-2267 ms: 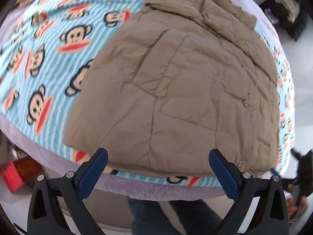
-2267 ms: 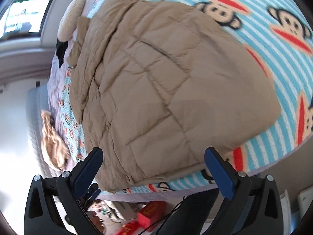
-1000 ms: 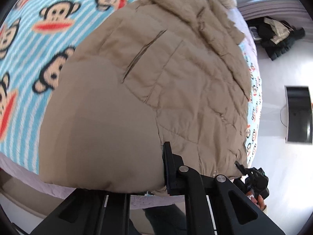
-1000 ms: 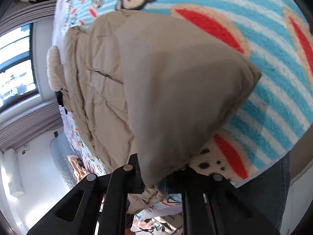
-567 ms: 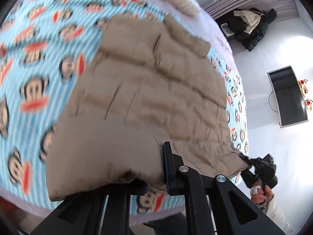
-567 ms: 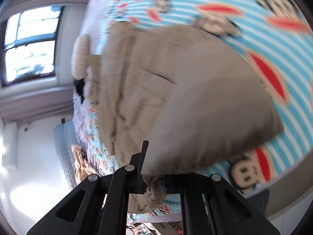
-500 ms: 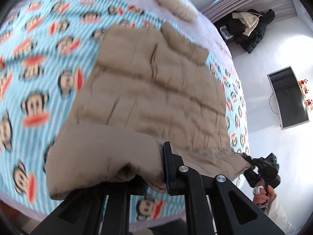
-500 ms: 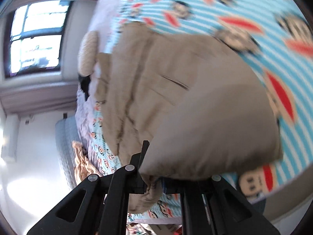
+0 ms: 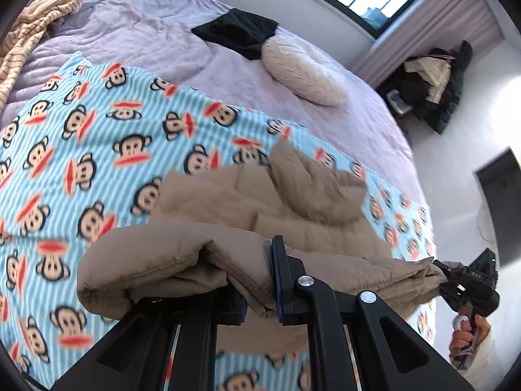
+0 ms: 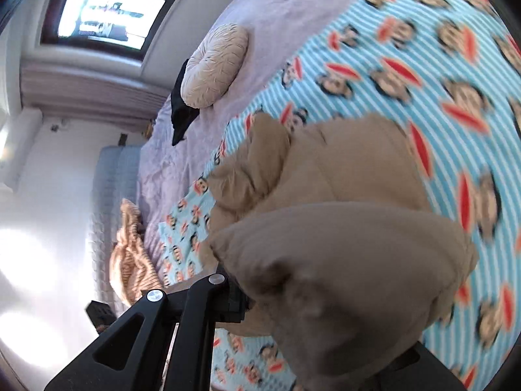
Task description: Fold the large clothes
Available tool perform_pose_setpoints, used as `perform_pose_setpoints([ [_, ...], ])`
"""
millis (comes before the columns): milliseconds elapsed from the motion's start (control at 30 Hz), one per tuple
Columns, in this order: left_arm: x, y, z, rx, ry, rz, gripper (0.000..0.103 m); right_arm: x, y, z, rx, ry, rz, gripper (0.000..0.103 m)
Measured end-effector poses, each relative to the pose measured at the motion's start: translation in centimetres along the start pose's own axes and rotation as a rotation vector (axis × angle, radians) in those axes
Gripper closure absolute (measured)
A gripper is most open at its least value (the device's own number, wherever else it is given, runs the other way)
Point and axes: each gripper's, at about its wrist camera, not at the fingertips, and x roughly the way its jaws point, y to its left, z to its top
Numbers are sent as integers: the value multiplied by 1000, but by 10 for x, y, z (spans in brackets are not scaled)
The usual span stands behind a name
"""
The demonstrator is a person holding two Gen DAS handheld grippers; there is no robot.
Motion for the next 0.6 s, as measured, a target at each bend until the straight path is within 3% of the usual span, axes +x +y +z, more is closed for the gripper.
perform_pose_setpoints([
  [267, 101, 14, 41, -6, 91, 90, 89, 77, -19, 56, 18, 37, -95, 93],
  [600, 195, 31, 60, -12, 158, 105, 89, 148, -67, 87, 106, 32, -181, 93],
])
